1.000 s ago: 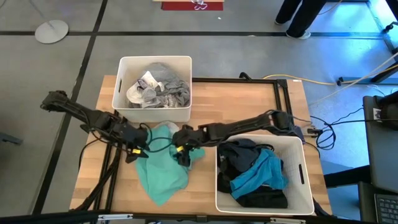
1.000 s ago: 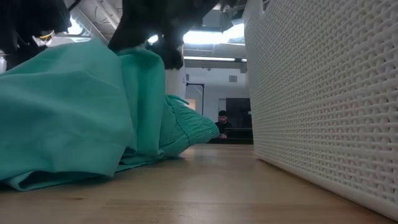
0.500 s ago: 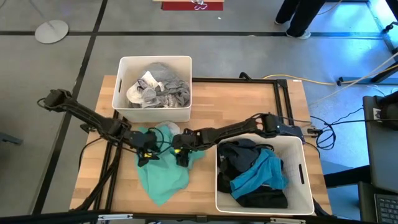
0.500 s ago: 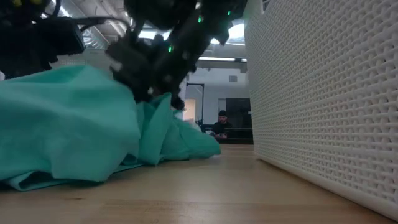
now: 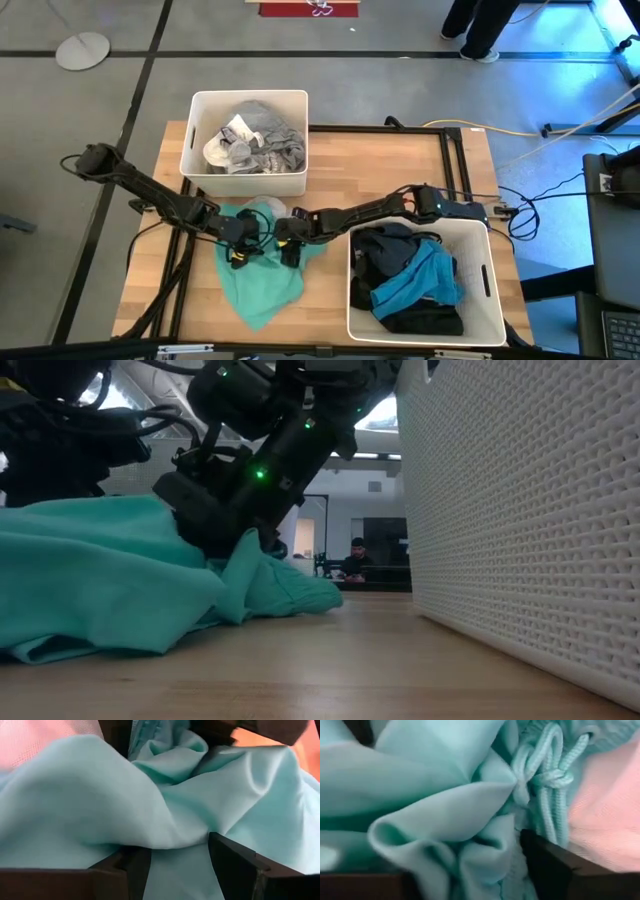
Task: Sort clothes
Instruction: Put the light green short pants into the bottom right laundry bin
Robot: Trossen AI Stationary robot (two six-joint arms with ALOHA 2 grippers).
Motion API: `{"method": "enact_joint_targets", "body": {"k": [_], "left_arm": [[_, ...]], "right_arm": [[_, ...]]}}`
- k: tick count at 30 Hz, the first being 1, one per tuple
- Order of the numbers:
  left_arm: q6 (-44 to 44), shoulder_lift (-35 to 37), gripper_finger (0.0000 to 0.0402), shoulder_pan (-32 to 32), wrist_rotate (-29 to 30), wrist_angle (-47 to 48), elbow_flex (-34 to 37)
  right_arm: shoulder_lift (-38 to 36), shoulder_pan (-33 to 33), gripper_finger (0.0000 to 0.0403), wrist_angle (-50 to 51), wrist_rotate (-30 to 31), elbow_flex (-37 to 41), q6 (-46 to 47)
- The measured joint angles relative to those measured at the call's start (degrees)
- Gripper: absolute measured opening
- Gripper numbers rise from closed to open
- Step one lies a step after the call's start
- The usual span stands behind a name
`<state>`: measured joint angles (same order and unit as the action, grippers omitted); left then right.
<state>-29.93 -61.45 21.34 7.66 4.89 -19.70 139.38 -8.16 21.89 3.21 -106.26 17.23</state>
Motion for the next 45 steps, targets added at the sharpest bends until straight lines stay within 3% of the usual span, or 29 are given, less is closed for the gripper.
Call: {"method": "enact_joint_targets", "body": {"k": [7,9,16,23,28,36,45], "left_arm": [[1.14,4.80,0.0186,0.02,-2.96,2.10,0.00],[1.28,7.74,0.0186,0.04,-3.91,4.01,-0.02],[1.57,19.74,0.0186,0.02,-2.50,15.83,-1.43],[5.18,27.07,0.0186,0.02,7.74,17.37,-1.49],[6.51,29.46,0.0186,0.00,13.03,15.46,-1.49],[6.52,30.32,0.0186,0.00,13.22,12.29,-1.51],[9.95,30.33,0.0186,0.02,13.18,4.37,-1.51]], "right_arm": [[0.08,-0.02,0.0049,-0.02,1.32,0.08,-1.73],[0.08,-0.07,0.0020,0.04,1.36,0.11,-2.98],[-1.33,-0.97,0.0035,3.67,3.84,-2.19,-6.51],[-6.09,-2.65,0.0017,9.38,9.93,-9.98,-12.52],[-8.96,-3.79,0.0028,16.70,13.41,-16.54,-14.91],[-14.82,-6.32,0.0019,30.79,25.23,-28.44,-16.30],[-26.22,-8.30,0.0020,32.33,38.27,-28.02,-17.57]]}}
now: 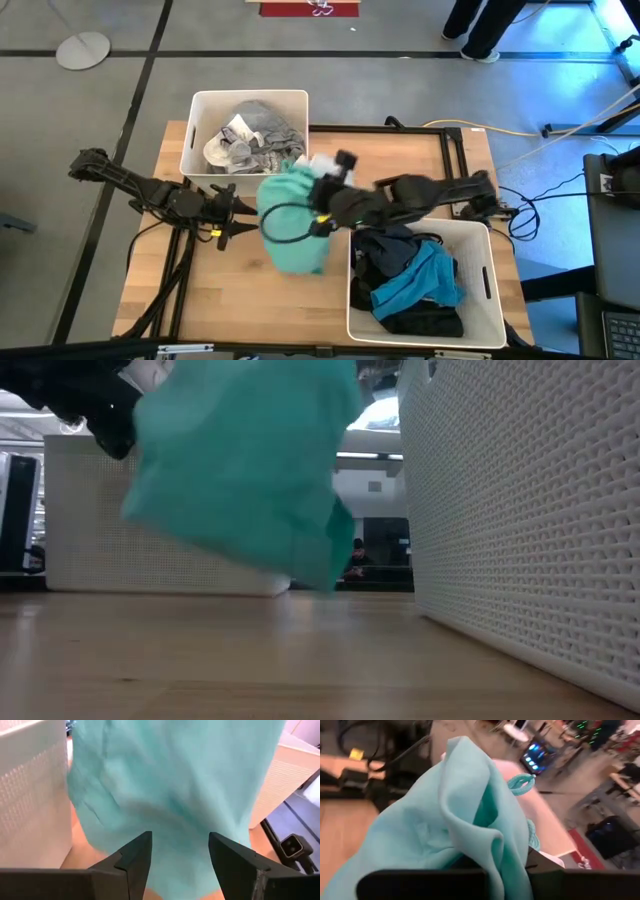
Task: Sort clothes
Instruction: Put the light green short pants into the bottom right laundry bin
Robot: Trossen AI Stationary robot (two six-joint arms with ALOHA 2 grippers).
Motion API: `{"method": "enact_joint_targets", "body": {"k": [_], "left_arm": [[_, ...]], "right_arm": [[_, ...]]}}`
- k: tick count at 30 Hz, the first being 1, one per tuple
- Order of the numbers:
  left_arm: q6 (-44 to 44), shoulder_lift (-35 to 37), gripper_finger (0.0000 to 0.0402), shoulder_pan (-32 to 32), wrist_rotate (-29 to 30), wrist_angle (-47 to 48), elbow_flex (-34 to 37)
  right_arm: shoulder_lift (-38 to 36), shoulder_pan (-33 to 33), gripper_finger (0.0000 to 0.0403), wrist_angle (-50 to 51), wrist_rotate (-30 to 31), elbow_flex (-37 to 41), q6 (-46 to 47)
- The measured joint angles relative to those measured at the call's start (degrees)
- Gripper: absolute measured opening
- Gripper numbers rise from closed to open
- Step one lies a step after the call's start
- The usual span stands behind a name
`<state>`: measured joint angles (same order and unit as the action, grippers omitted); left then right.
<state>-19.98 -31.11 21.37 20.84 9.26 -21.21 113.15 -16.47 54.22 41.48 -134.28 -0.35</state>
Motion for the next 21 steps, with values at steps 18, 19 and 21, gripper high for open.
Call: {"method": "enact_joint_targets", "body": {"k": [18,19,21], "left_arm": [[-0.16,0.00,0.0186,-0.02,-0.02,0.44,0.00],[-0.16,0.02,0.0186,-0.02,-0.02,0.42,0.00],[-0.16,0.02,0.0186,0.00,-0.02,0.41,0.00]], "right_arm": [[-20.68,-11.15,0.0027,-2.57,13.45,-0.07,-2.28],[-21.62,-12.62,0.0027,-2.70,15.00,-0.07,-2.95],[-23.43,-15.46,0.0027,-3.81,18.21,-0.07,-4.49]]}}
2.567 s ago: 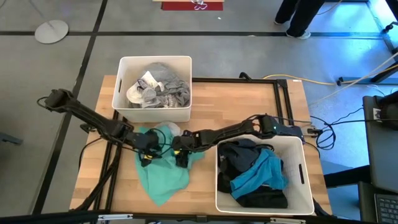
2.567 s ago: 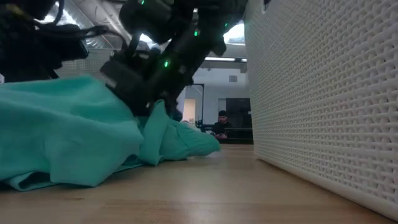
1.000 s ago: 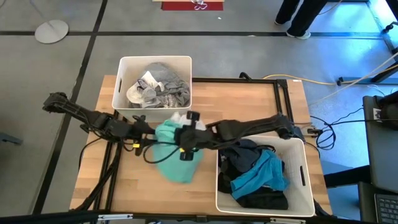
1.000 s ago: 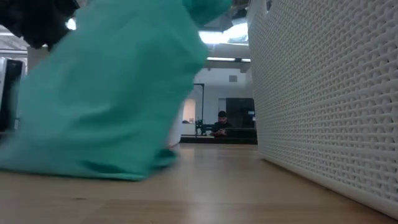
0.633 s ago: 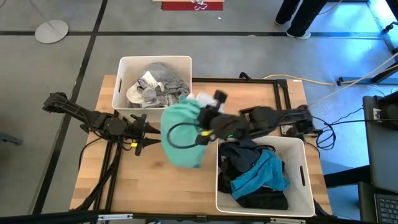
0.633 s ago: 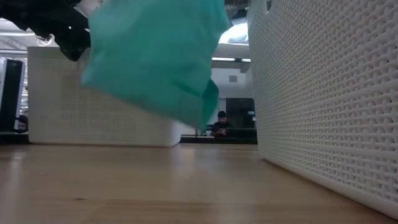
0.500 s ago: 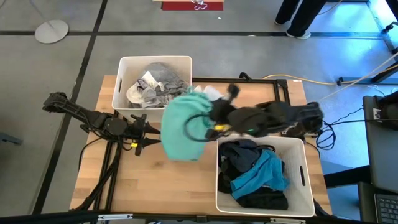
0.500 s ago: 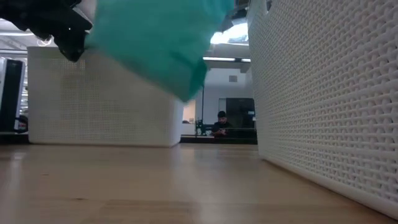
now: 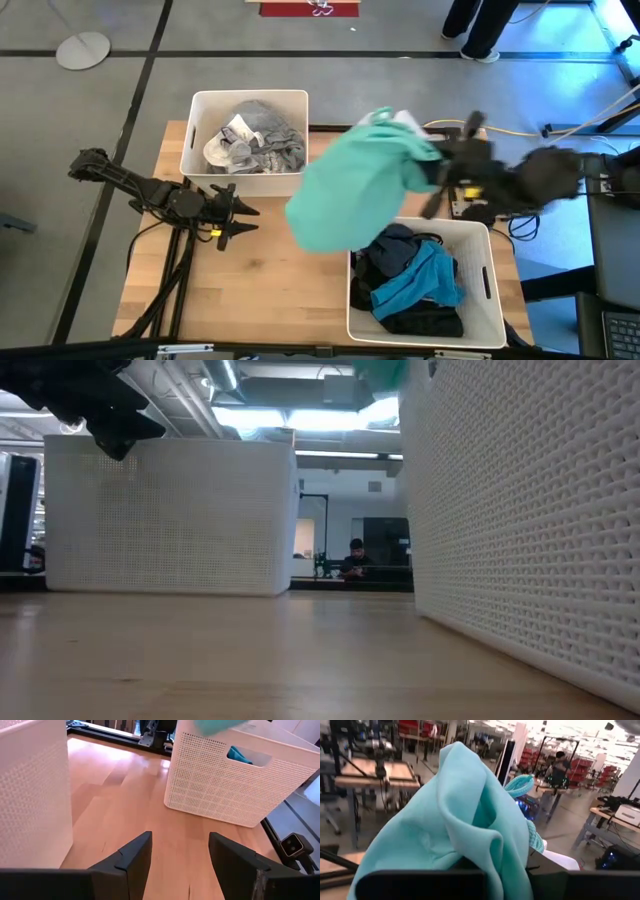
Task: Sort clothes
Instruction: Put the light green short pants into the bottom right laundry bin
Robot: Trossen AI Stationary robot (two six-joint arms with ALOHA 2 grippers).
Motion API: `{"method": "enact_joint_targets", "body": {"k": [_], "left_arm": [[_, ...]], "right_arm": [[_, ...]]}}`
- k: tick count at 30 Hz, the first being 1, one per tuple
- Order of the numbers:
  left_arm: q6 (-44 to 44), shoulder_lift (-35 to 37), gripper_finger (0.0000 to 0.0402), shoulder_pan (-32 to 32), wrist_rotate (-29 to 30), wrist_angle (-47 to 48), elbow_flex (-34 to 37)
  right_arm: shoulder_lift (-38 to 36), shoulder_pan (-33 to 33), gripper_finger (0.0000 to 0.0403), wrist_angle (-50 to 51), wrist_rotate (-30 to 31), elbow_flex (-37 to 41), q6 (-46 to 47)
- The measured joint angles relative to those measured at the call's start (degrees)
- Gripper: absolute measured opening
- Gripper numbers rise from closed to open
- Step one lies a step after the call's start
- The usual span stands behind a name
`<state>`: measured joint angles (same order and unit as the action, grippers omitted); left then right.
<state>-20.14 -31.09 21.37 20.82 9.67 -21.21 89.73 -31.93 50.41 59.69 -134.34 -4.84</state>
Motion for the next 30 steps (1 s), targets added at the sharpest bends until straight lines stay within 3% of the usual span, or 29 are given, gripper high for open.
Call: {"method": "enact_joint_targets", "body": {"k": [8,13,19,23,25,30], "left_arm": [[-0.39,0.00,0.0186,0.00,0.01,0.00,0.00],[-0.42,0.00,0.0186,0.00,0.02,0.00,0.00],[-0.65,0.00,0.0186,0.00,0.02,0.00,0.00],[-0.79,0.00,0.0186,0.00,0.68,0.00,0.00],[-0.87,0.00,0.0186,0.00,1.17,-0.02,0.00],[-1.35,-0.02,0.0186,-0.02,2.27,-0.08,0.00]], "right_arm": [[-4.80,-12.99,0.0027,-0.71,3.46,-0.04,0.44],[-4.50,-21.68,0.0027,1.32,9.63,0.09,2.45],[-4.22,-29.08,0.0027,19.09,12.82,0.37,26.07],[-2.66,-29.24,0.0027,36.02,10.79,2.79,48.20],[-2.29,-29.16,0.0027,39.67,9.01,5.45,57.02],[-3.00,-29.17,0.0027,39.73,8.83,14.62,61.53]]}}
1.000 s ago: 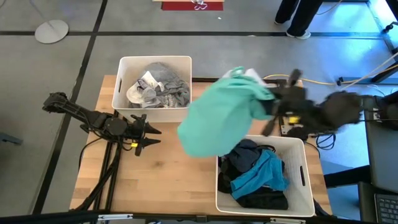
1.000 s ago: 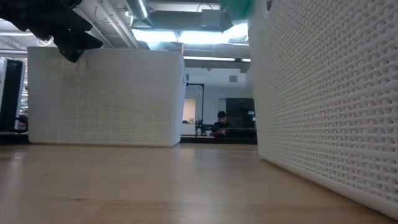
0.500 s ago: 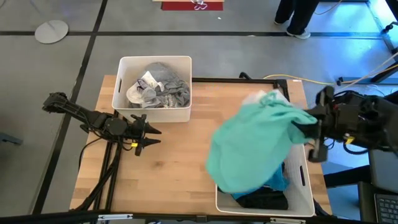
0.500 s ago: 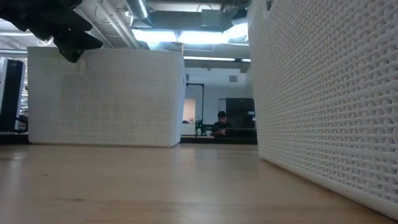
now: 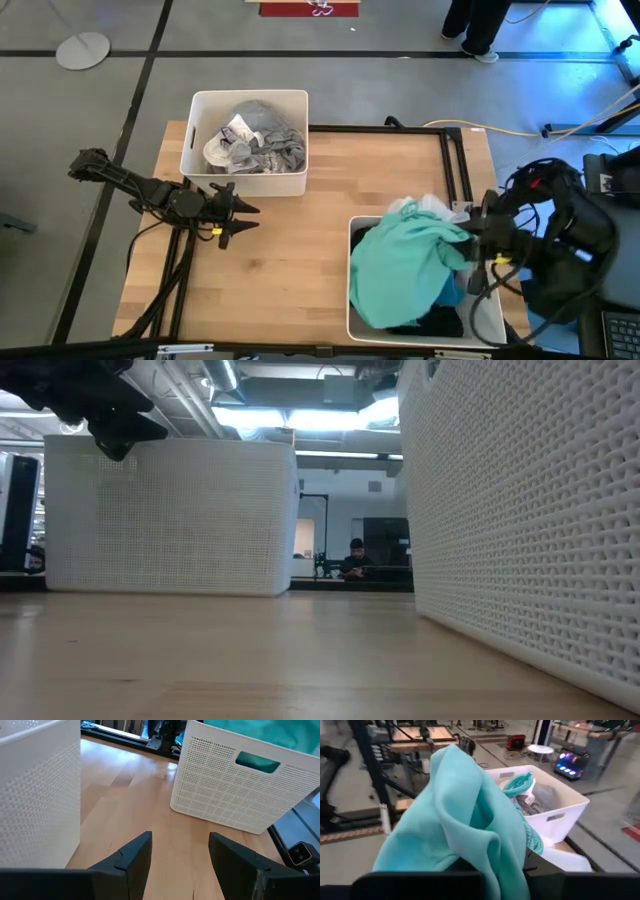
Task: Sort clothes
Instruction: Put the light green short pants into the bottom right laundry bin
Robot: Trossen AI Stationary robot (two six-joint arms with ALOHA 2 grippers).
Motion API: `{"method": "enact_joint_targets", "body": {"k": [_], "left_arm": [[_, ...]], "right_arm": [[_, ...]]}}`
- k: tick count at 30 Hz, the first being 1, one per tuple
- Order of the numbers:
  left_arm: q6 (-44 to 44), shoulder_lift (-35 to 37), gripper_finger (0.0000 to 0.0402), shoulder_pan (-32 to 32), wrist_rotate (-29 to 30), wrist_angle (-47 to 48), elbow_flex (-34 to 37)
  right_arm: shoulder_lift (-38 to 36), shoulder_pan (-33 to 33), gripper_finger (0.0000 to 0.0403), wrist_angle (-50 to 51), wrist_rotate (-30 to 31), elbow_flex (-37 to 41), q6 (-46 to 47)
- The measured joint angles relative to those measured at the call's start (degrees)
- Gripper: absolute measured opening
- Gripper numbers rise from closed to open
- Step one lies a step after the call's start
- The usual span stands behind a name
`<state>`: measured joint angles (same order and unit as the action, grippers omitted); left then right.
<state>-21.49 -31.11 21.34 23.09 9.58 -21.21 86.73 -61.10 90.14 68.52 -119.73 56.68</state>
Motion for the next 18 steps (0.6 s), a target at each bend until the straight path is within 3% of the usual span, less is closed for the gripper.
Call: {"method": "enact_joint_targets", "body": {"k": [4,12,18], "left_arm": [[-0.61,-0.06,0.0186,0.00,0.18,-0.02,0.02],[-0.82,-0.07,0.0186,0.00,0.18,0.00,0.02],[-0.84,-0.07,0.0186,0.02,0.16,0.02,0.02]], "right_arm": [[-0.49,1.49,0.0027,-0.46,-1.06,7.98,6.97],[-0.47,8.35,0.0028,-1.06,-15.87,27.53,22.73],[-0.47,12.07,0.0028,-11.40,-18.99,40.23,24.10]]}}
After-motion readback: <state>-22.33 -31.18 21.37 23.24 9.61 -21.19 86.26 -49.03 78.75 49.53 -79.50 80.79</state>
